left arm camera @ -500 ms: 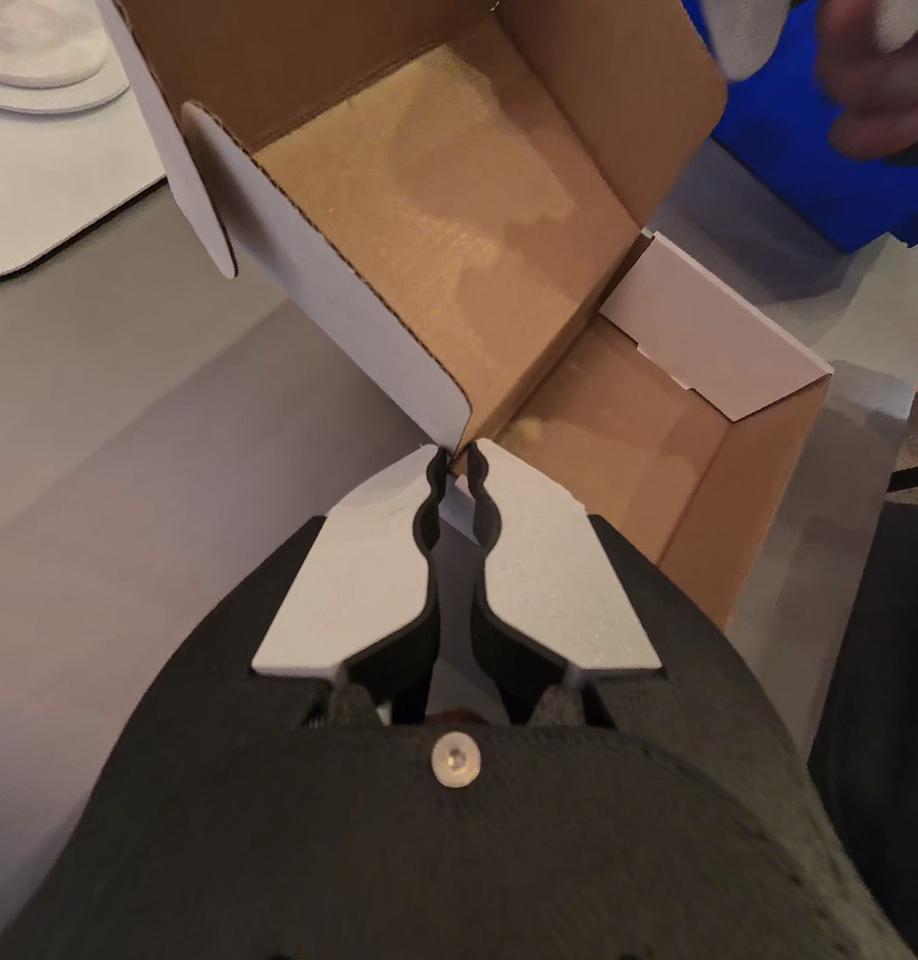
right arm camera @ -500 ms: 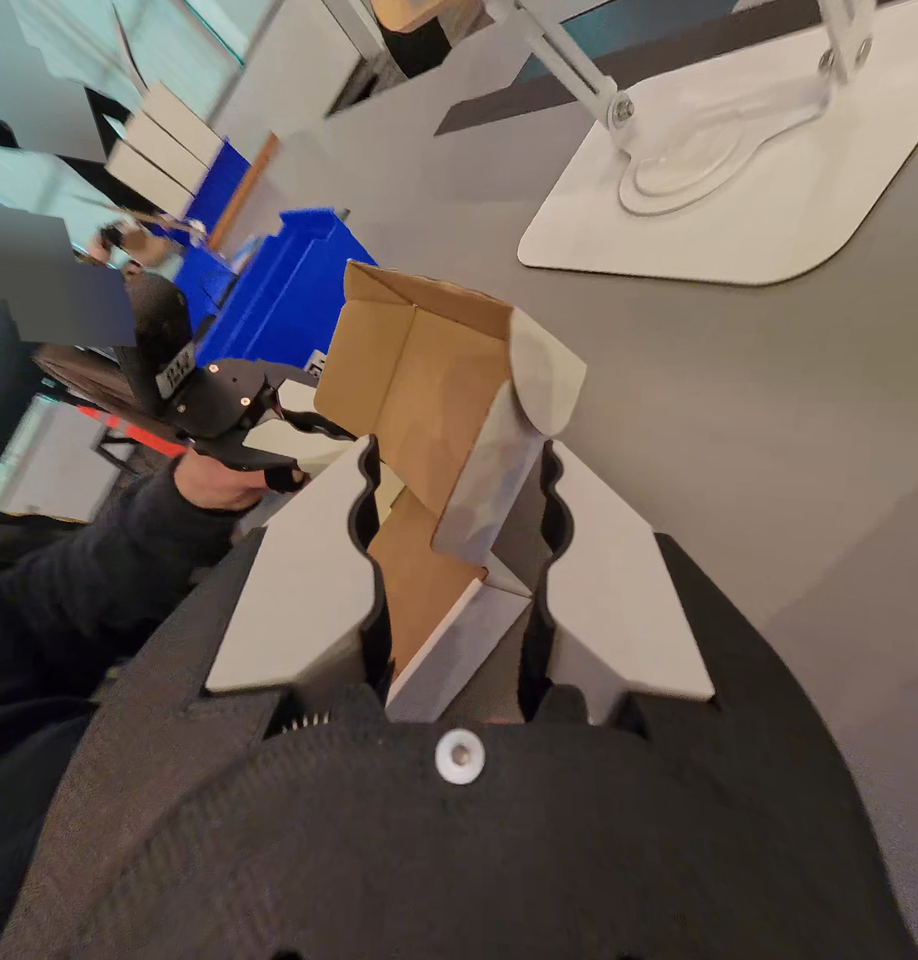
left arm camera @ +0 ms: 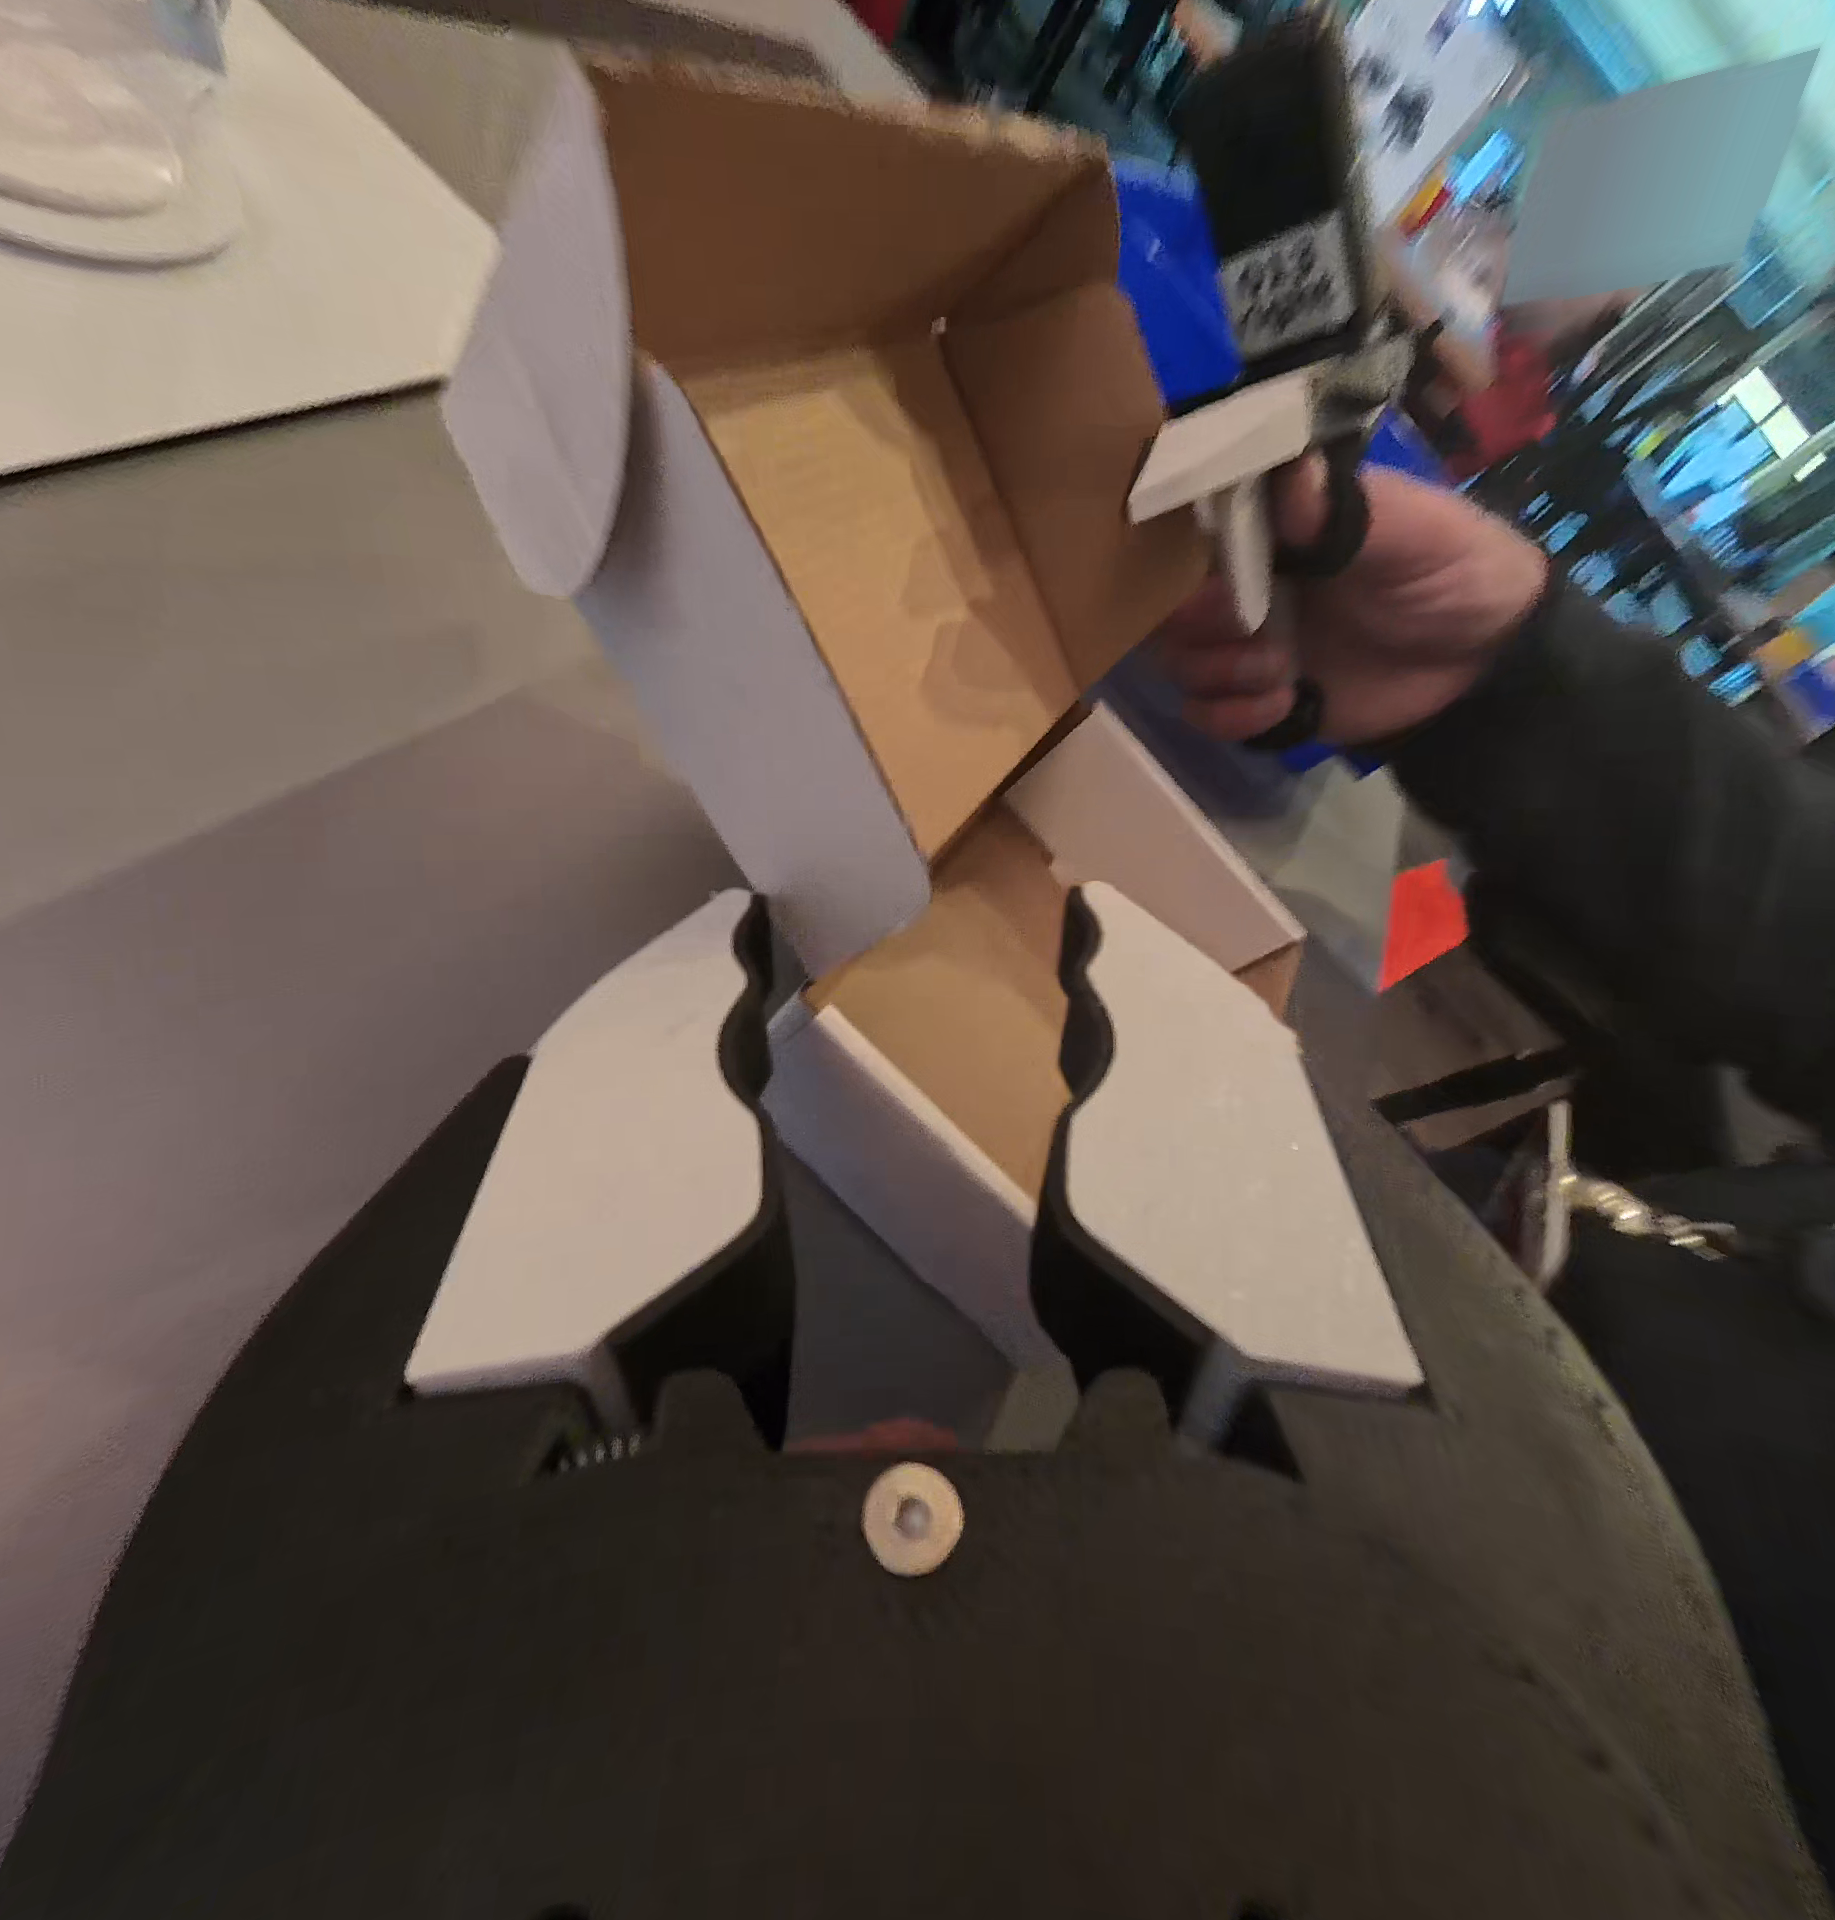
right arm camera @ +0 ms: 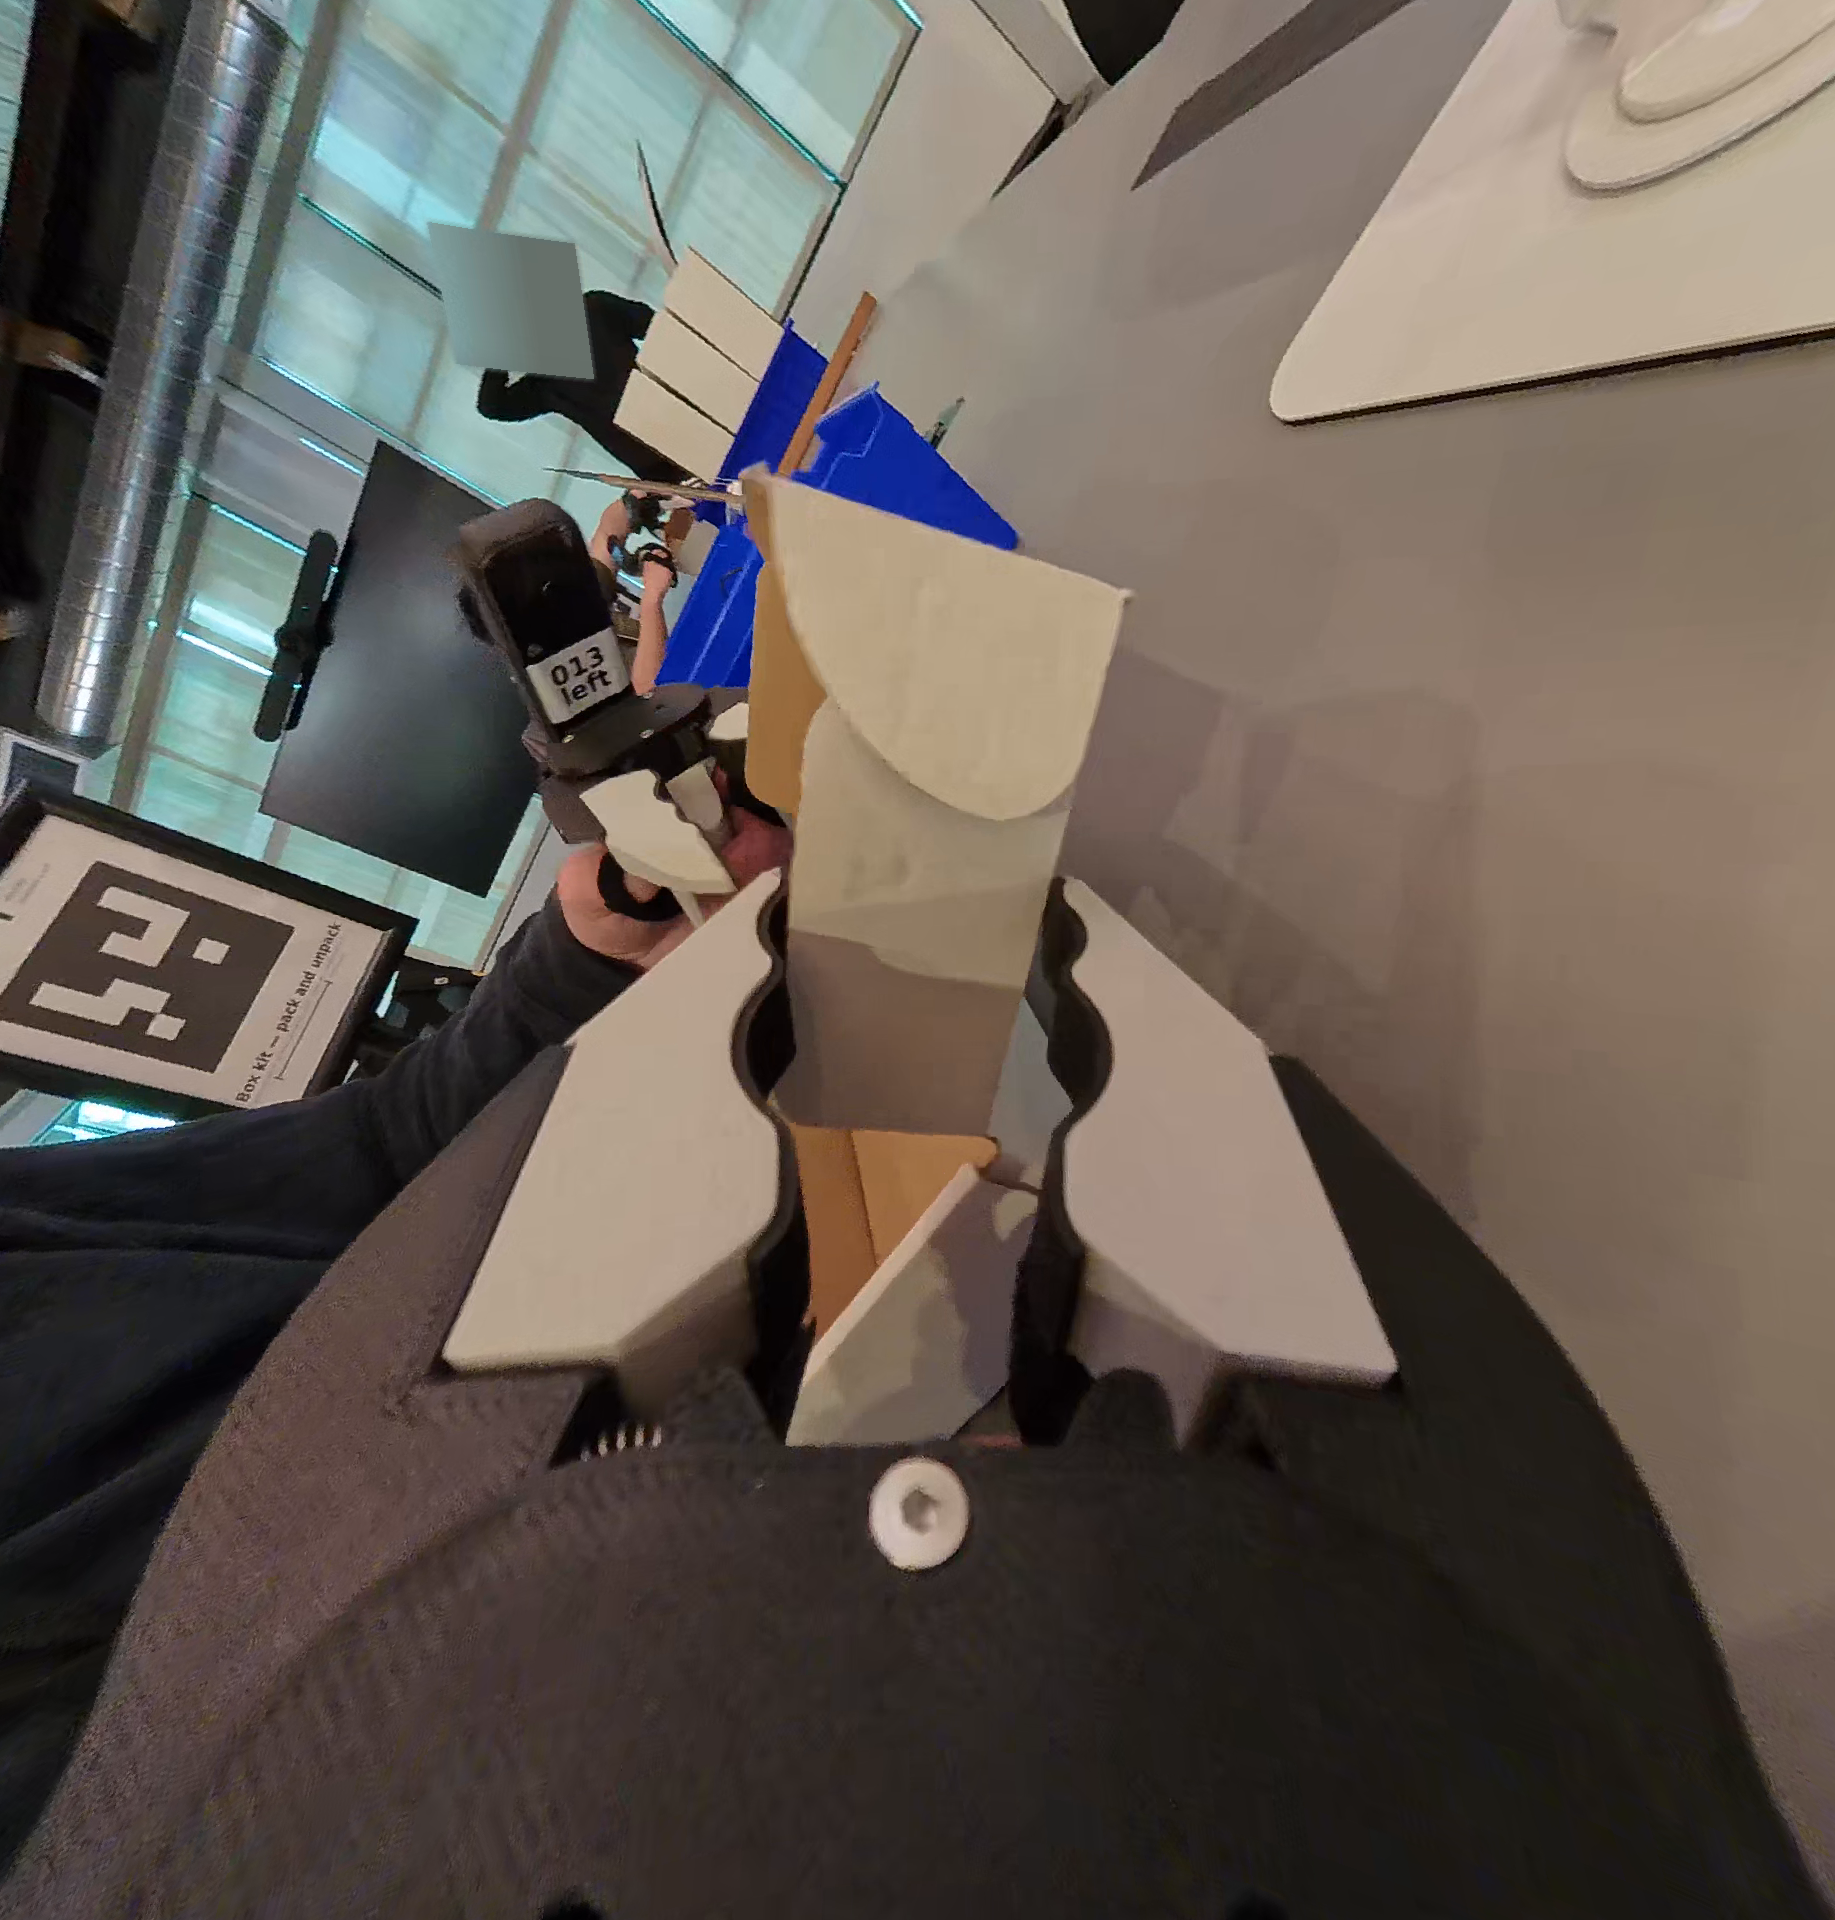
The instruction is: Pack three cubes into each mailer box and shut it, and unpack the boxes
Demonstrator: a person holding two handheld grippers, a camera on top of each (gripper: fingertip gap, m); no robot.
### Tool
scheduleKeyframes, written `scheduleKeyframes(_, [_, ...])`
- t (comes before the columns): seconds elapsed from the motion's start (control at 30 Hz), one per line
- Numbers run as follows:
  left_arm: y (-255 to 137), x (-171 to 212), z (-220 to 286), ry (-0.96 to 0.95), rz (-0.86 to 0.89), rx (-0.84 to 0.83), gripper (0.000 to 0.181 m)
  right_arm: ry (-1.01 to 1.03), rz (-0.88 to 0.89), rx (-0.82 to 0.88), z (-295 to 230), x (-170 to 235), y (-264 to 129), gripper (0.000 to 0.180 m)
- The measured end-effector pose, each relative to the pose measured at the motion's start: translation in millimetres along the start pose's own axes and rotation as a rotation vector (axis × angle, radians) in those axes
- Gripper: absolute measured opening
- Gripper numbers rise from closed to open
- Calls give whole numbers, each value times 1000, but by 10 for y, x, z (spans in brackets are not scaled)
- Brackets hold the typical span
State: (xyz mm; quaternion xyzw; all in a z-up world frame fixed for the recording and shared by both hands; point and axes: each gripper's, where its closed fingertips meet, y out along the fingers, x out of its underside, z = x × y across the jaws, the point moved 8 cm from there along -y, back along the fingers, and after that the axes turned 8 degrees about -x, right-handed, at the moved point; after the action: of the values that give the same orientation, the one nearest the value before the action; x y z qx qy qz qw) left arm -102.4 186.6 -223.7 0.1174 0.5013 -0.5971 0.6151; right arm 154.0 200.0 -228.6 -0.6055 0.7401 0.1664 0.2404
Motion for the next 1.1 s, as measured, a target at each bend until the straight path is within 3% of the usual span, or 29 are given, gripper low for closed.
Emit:
scheduleKeyframes(0.07, [-64, -49, -11, -73, 71, 57, 64, -2, -8, -25, -14, 5, 14, 44])
scheduleKeyframes(0.23, [-86, -93, -99, -229, 179, 150, 68, 0, -49, -86, -29, 38, 74, 55])
scheduleKeyframes(0.47, [-41, -77, -175, -271, 205, 242, 41, -63, -90, -138, -80, 55, 124, 52])
scheduleKeyframes(0.6, [-72, -84, -113, -186, 199, 189, 41, -145, -148, -122, -141, 96, 147, 51])
scheduleKeyframes(0.9, [-123, -61, 172, 139, 231, -75, 38, -432, -229, 177, -335, 206, 242, 50])
scheduleKeyframes(1.1, [-142, 100, 365, 322, 231, -171, 36, -586, -251, 274, -441, 326, 218, 50])
